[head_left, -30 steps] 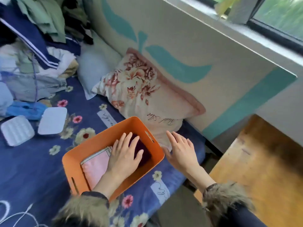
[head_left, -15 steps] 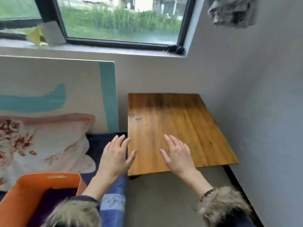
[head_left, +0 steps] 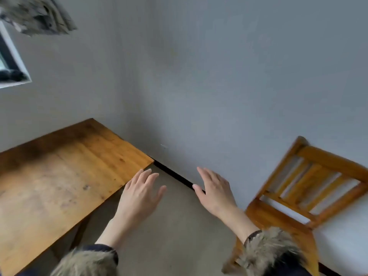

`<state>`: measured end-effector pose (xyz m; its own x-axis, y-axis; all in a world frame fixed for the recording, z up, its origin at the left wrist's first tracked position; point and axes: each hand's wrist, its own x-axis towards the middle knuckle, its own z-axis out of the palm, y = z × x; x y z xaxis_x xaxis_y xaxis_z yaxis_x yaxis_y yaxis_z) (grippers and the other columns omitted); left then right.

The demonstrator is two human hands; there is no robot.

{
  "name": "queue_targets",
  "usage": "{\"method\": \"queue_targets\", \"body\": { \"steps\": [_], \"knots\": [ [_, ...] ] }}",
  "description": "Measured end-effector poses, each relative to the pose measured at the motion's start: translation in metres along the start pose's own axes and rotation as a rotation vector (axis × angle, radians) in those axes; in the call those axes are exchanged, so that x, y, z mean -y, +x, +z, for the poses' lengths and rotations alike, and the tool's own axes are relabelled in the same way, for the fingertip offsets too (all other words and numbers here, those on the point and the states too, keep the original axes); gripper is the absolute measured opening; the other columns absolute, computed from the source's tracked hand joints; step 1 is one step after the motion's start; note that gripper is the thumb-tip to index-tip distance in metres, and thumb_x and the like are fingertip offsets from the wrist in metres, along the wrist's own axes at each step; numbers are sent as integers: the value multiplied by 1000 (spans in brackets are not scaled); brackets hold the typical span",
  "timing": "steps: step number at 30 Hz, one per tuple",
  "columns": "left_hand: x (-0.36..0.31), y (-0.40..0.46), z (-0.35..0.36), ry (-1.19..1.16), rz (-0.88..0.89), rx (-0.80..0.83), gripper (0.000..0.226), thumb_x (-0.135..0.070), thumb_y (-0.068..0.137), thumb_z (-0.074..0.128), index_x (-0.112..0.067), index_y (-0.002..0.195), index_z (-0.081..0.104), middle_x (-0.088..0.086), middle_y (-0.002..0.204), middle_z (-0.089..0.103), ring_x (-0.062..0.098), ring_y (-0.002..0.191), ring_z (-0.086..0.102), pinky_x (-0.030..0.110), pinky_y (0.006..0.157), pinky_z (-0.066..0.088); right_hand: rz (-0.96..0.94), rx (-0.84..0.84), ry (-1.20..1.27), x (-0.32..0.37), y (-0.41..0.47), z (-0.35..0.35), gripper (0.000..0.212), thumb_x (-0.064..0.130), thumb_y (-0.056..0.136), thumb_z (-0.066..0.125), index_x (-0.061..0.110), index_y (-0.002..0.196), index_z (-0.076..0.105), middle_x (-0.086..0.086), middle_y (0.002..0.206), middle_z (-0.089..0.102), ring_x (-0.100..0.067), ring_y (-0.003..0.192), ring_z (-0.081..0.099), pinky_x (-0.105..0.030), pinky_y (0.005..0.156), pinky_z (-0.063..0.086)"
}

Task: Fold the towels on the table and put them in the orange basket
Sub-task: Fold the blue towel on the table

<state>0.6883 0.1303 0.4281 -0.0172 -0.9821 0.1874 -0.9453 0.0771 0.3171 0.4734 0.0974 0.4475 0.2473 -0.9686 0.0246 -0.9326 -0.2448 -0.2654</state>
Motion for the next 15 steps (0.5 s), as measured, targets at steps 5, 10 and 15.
{"method": "queue_targets", "body": {
  "steps": [5,10,15],
  "knots": [
    [-137,22,45,-74,238,65,68,-61,81,25,-17,119,60,4,128,58,27,127,47,40,98,42,247,-67,-10,-126,-82,-40,55,41,99,34,22,148,17,1,153,25,-18,140,23,-39,114,22],
    [-269,34,89,-120,498,175,77,-65,79,14,-20,129,51,2,138,49,23,133,40,39,103,37,540,-164,28,-228,-161,-66,57,43,98,35,24,148,17,3,155,21,-16,142,22,-37,115,23],
    [-389,36,140,-149,731,299,57,-59,92,32,-23,133,46,-1,142,44,21,136,34,38,107,33,769,-245,17,-314,-234,-80,56,41,98,36,20,147,21,1,151,30,-16,138,29,-37,112,28]
  ]
}}
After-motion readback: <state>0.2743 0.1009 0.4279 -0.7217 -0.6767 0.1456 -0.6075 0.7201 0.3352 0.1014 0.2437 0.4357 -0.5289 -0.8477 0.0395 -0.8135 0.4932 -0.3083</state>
